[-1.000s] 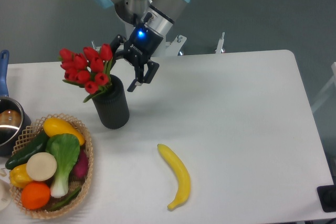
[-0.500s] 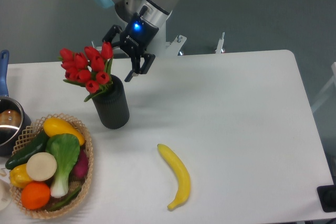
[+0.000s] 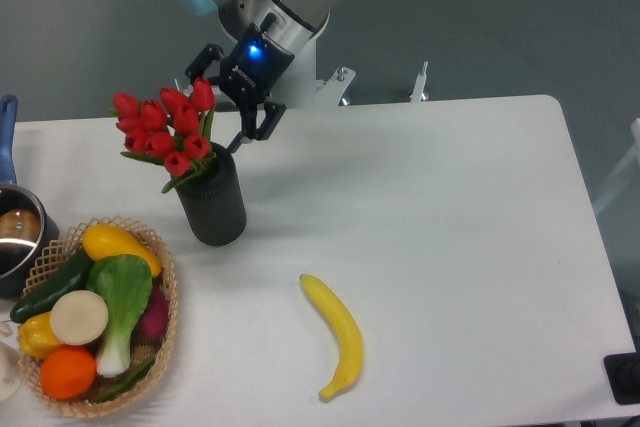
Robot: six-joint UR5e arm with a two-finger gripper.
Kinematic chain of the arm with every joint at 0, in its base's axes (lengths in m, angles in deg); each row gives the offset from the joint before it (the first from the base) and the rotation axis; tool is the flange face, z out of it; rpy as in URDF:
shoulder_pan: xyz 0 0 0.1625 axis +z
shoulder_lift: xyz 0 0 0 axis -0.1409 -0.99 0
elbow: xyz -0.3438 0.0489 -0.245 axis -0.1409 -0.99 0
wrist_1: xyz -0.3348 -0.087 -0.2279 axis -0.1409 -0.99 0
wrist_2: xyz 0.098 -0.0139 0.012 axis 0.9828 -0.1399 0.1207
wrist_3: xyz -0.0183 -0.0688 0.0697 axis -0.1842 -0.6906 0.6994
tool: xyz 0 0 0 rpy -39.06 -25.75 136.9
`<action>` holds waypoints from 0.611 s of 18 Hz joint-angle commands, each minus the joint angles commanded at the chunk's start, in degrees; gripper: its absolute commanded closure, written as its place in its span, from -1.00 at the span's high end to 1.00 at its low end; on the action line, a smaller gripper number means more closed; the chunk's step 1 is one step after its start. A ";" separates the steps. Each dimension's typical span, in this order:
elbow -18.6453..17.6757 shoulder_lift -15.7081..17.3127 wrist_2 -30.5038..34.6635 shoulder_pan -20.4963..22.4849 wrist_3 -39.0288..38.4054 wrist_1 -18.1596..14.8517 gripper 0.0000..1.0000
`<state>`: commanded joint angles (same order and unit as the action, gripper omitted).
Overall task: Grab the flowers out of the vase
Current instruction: 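Close the gripper on the tulip stems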
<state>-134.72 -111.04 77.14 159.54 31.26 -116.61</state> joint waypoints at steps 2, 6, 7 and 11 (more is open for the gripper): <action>0.00 -1.67 0.00 -0.26 -0.17 3.43 0.98; -0.17 -3.35 0.08 -0.61 -0.17 5.55 0.30; -0.26 -3.70 0.08 -0.70 -0.52 5.55 0.01; 0.52 -3.44 0.52 -0.62 -4.21 5.64 -1.00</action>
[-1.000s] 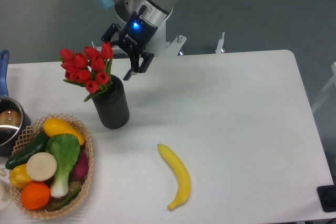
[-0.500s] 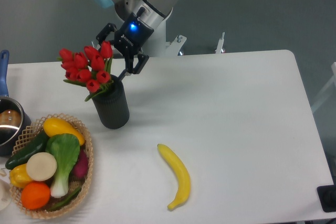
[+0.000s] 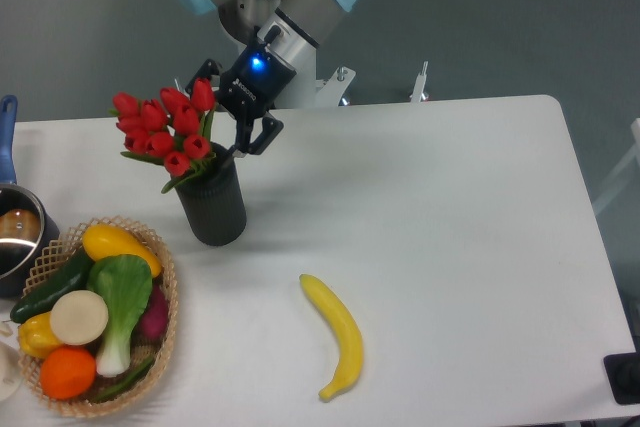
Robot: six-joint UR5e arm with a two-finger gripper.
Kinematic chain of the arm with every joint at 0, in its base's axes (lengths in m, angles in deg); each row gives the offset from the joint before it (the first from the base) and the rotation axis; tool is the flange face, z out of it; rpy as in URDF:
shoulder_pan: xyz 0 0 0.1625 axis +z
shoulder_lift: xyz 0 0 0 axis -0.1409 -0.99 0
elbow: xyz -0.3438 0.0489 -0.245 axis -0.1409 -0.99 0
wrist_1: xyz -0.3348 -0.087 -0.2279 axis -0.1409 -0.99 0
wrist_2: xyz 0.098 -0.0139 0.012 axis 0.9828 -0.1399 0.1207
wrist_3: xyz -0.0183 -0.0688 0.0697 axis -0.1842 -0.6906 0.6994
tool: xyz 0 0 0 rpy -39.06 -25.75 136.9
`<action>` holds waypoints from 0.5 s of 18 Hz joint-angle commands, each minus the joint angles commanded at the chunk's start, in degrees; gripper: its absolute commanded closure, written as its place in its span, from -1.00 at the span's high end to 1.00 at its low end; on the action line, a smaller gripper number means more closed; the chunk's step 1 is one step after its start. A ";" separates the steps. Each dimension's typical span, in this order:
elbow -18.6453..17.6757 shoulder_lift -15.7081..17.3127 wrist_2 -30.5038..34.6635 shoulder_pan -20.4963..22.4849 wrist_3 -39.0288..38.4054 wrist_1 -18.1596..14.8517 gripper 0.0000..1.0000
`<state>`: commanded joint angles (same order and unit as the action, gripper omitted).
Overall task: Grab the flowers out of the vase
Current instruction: 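Close the gripper on the tulip stems, then lift the tulips straight up out of the black vase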
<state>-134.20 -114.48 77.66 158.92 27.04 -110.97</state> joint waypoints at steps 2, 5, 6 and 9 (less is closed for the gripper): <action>1.14 0.35 0.09 0.17 -0.88 0.00 -1.00; 2.81 1.14 0.17 0.44 -4.21 0.00 -1.00; 3.25 1.41 0.18 0.35 -5.18 0.00 -1.00; 3.96 2.89 0.17 0.35 -9.57 -0.09 -1.00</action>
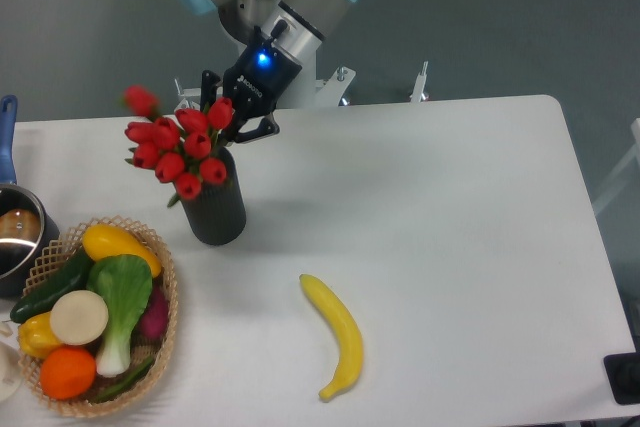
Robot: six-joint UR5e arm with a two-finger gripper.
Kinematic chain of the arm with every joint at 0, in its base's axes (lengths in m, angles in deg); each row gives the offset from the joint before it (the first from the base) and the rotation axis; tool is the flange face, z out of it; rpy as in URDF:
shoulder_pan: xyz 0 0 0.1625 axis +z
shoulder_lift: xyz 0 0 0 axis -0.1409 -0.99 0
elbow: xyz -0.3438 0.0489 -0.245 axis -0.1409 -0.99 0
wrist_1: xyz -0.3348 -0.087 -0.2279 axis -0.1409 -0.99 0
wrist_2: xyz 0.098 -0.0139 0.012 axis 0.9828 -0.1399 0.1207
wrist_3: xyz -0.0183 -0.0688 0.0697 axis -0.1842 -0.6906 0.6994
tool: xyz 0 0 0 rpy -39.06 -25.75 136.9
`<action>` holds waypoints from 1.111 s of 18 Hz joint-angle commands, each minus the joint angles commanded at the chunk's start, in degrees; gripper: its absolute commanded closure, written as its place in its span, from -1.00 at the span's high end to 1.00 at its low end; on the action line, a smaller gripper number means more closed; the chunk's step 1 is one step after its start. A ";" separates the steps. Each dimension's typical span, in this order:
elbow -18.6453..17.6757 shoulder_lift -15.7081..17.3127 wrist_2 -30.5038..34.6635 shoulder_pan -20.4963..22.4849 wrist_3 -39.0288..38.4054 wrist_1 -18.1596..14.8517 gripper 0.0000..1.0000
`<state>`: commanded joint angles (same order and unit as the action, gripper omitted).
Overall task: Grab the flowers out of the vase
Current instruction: 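Lift the tulips straight up out of the black vase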
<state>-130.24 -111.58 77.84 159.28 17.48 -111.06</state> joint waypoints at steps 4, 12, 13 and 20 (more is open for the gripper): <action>1.75 1.86 -0.61 0.52 -5.28 -0.09 -1.00; 8.17 0.71 -3.41 2.01 -15.56 -0.18 -1.00; 8.35 0.71 -4.91 2.72 -16.10 -0.18 -1.00; 10.63 0.71 -11.06 6.06 -22.08 -0.18 -1.00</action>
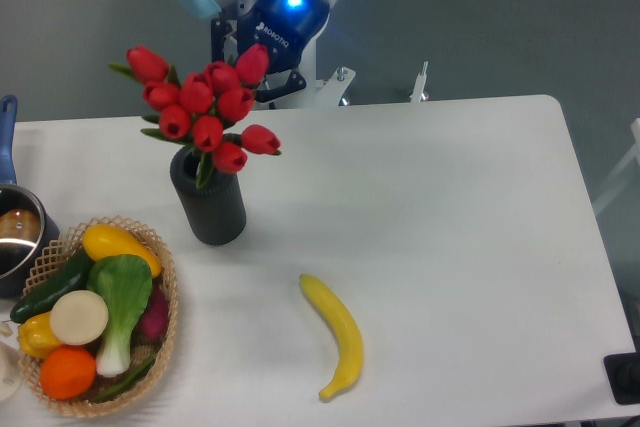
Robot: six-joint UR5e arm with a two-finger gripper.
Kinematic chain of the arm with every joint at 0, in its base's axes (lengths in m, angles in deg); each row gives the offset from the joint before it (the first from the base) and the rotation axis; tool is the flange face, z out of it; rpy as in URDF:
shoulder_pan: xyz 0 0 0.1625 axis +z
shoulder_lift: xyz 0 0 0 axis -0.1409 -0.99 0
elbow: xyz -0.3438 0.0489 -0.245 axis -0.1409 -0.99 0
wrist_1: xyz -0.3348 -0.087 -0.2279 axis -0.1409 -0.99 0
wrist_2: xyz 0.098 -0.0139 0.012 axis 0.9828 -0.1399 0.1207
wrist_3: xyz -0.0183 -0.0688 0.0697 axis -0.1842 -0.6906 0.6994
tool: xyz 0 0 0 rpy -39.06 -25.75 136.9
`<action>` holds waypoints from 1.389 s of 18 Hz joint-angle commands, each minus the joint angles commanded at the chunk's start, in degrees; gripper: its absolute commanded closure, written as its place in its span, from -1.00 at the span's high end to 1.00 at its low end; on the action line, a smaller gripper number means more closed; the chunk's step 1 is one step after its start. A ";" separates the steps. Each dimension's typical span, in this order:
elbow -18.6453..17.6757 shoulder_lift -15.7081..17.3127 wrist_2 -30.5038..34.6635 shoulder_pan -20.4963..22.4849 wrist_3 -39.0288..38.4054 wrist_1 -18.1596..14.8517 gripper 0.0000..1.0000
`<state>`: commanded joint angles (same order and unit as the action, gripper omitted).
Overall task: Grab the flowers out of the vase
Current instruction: 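Lift the tulips straight up out of the black vase, then carry the held tulips away from the vase over the open table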
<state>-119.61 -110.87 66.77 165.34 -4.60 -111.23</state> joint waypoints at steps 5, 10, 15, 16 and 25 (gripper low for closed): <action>2.37 -0.09 -0.71 2.37 -0.27 -0.70 -1.00; 4.66 -0.88 -1.15 5.97 2.00 0.61 -1.00; 8.09 -3.77 12.71 7.74 13.78 0.44 -1.00; 8.61 -4.74 14.39 7.74 15.27 0.44 -1.00; 11.08 -15.29 24.05 9.75 31.64 0.35 -1.00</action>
<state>-108.53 -126.16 90.83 175.09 27.04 -110.88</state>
